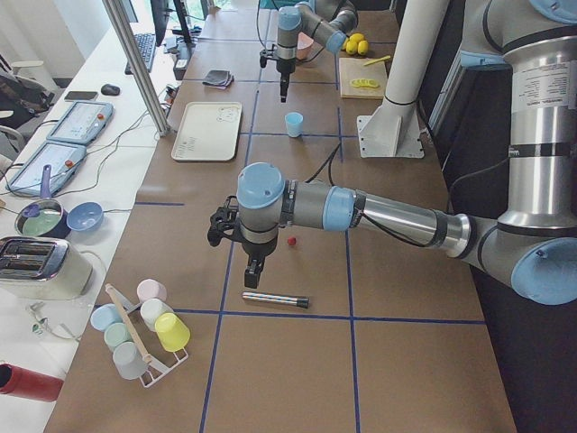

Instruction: Mash ice and strawberries in cup

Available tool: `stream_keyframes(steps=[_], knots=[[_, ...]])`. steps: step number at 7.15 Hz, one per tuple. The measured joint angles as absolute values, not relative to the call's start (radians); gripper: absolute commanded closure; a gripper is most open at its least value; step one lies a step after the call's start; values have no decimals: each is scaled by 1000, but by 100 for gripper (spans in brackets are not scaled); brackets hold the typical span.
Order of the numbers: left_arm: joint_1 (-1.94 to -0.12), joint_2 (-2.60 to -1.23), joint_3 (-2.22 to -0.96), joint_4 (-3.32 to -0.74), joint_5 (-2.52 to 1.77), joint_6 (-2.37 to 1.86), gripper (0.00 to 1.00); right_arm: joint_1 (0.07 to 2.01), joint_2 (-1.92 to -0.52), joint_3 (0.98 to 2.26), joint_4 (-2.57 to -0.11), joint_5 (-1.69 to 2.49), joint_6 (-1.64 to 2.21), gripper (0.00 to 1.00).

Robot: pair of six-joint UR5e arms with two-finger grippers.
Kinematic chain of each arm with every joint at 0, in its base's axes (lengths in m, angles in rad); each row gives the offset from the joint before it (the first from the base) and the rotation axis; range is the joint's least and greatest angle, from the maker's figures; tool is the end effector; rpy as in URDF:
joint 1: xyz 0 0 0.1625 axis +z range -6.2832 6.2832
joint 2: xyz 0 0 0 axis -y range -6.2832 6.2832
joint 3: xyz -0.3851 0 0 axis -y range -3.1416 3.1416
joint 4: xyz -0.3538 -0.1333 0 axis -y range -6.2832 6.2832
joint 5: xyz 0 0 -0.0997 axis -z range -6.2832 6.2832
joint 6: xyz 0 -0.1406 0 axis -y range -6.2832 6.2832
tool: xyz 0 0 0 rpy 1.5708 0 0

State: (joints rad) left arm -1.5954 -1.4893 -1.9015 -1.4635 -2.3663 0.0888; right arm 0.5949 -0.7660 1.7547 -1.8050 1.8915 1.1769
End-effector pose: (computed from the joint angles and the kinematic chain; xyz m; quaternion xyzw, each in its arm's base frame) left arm -0.0433 -0.4232 0.5424 0.0872 0.3820 0.0570 0.9183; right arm -0.4769 -0.4302 0.1629 0.0419 -0.3905 0.0336 0.9190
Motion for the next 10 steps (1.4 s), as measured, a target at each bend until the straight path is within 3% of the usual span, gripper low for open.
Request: stream_keyframes(steps=[2,5,8,10], knots=[[-1496,-1488,-1990,-1488,-2364,-80,1,699,-864,1848,-1824,1903,1051,1],[-1243,-1405,-2061,-1812,-2290,-582,5,923,-1039,1919,-1830,2024,804,1],[-969,-1386,-2042,-2012,-2054,-934,5,1141,-1197,1924,-1813,2161,474,1],[-867,-1388,-1958,-2139,-1952,-1038,5,1300,-1302,1897,-1812,2224,212,1]])
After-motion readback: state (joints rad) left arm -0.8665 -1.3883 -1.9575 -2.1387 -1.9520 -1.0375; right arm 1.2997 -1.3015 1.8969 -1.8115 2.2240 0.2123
